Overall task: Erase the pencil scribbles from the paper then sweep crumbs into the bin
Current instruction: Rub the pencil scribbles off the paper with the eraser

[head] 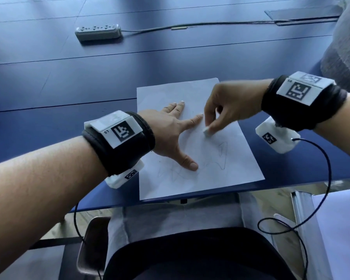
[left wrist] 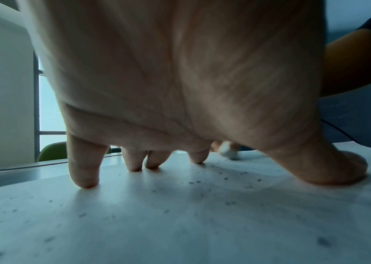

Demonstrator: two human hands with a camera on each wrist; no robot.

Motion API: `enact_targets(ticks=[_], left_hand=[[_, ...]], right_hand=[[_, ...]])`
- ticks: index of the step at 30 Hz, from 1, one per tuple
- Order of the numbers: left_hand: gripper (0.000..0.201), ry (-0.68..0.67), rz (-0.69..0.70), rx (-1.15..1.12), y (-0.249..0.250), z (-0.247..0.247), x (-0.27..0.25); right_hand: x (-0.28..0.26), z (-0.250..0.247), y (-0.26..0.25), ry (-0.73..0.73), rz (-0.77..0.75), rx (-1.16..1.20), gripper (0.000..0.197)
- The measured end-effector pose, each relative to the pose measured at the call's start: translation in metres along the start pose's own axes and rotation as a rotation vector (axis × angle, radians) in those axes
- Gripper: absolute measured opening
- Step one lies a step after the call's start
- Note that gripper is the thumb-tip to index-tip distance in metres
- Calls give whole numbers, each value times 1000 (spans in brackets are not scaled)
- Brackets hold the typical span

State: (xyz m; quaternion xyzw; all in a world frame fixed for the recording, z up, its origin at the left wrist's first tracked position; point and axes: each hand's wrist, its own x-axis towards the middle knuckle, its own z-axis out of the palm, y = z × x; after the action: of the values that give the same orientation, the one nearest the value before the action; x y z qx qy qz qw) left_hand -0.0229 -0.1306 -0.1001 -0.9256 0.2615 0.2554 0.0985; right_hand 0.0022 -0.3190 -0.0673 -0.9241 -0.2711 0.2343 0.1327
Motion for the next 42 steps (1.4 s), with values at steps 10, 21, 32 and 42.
enact_targets(ticks=[10,21,32,42], left_hand=[[131,-3,5,-13,0,0,0],[132,-14,-2,-11,0,-1,-1],[132,-11,-8,-15,1,-1,-1],[102,77,-41,116,28,-6,-18]], right_hand=[[-7,-6,10,38,73,50,20],[-14,-2,8,37,60,23,21],[-20,8,14,-141,55,87,23],[10,8,39,-8,142,633,14]])
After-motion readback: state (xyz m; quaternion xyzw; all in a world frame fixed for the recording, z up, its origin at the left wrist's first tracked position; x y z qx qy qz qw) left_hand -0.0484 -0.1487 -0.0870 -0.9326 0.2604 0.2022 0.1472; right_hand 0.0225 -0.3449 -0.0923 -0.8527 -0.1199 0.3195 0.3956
